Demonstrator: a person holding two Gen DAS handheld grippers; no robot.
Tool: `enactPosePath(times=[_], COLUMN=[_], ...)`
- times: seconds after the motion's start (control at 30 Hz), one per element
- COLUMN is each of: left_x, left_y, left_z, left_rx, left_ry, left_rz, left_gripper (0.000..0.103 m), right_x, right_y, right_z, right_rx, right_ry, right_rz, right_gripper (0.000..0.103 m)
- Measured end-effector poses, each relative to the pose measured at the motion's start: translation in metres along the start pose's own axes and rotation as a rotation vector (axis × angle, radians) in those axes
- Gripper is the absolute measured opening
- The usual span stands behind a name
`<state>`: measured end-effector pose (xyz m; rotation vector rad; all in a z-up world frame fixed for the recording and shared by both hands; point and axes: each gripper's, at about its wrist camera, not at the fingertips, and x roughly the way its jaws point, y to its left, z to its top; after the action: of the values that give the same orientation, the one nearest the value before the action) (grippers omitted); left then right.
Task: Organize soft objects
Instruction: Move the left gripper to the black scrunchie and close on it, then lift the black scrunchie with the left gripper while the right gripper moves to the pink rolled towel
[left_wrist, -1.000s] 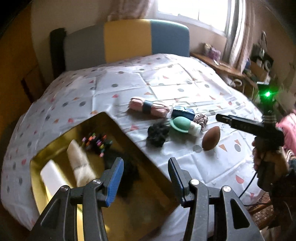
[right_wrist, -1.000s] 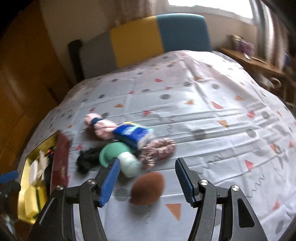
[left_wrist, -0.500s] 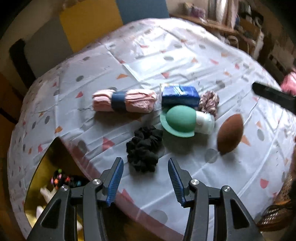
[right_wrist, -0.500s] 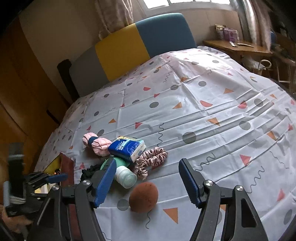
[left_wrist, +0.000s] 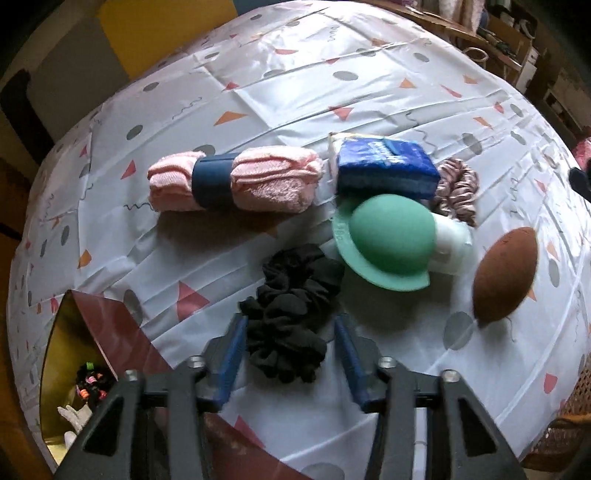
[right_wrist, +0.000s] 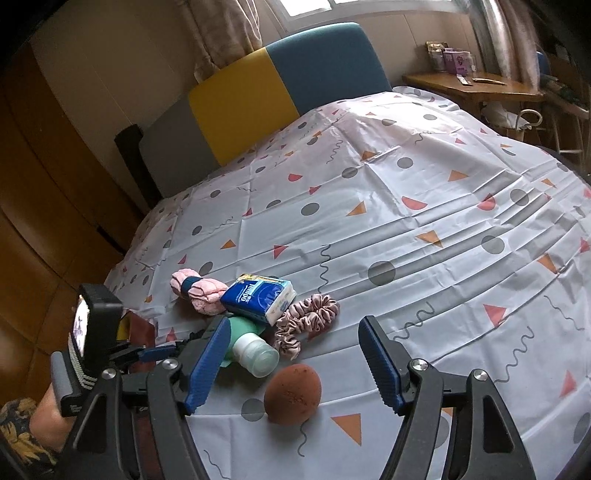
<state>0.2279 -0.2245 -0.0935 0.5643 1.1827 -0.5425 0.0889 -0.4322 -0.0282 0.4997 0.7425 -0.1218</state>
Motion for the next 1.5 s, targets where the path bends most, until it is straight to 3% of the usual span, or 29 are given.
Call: enactPosePath(times=[0.1,0.17,0.4,0.57,0.73,0.9,1.03,1.07,1.17,1.27,1.5], left_x=[0.000,-0.005,-0.040,-0.072,-0.096,-0.091,-0.077,-0.074,-0.065,-0.060,-0.050], left_y=[0.003,0.003,0.009,0.001,-0.038,-0.083,-0.097,-0.098,-0.104,-0.109,-0.119], left_z=[-0.004,-0.008,-0.044,-0.065,-0.090,-0.114,-0.122,-0.122,-0.127,-0.130,-0.124], left_rx=[-0.019,-0.029,-0.090,-0.147,-0.092,-0.030,-0.044,-0.048,-0.048,-0.020,0.050], left_ry=[-0.035,-0.059,-0.140,-0.203,-0.230,-0.212,-0.189,-0.185,-0.174,-0.175,-0.183], left_rz=[-0.005,-0.004,-0.063,-0.175,-0.218,-0.201,-0.199,-0.197,-0.205,-0.184,-0.137], left_gripper=[0.016,0.011,0.009,0.009,0.009,0.010,0.014,0.023,0.036,0.043,0.043], right_x=[0.000,0.000,0.002,0.004,0.003,0.000,0.000,0.000,-0.001,-0.001,-0.001], right_y=[0.001,0.002,0.002,0.000,0.000,0.001,0.001,0.001,0.000,-0.001,0.000], right_z=[0.000,0.000,-0.001,-0.002,-0.003,-0.004,-0.004,-0.004,-0.003,-0.003,-0.003], right_rx=[-0.013,-0.018,-0.028,-0.024,-0.026,-0.032,-0.032,-0.031,-0.024,-0.017,-0.022], right_ry=[-0.007,-0.007,0.000,0.007,0.003,-0.002,0.003,0.002,0.000,0.000,0.006], right_rz=[-0.010,-0.014,-0.024,-0.041,-0.049,-0.048,-0.048,-0.048,-0.041,-0.034,-0.029], right_gripper=[0.072,0.072,0.072,0.072,0.072,0.072,0.072,0.072,0.072,0.072,0.072])
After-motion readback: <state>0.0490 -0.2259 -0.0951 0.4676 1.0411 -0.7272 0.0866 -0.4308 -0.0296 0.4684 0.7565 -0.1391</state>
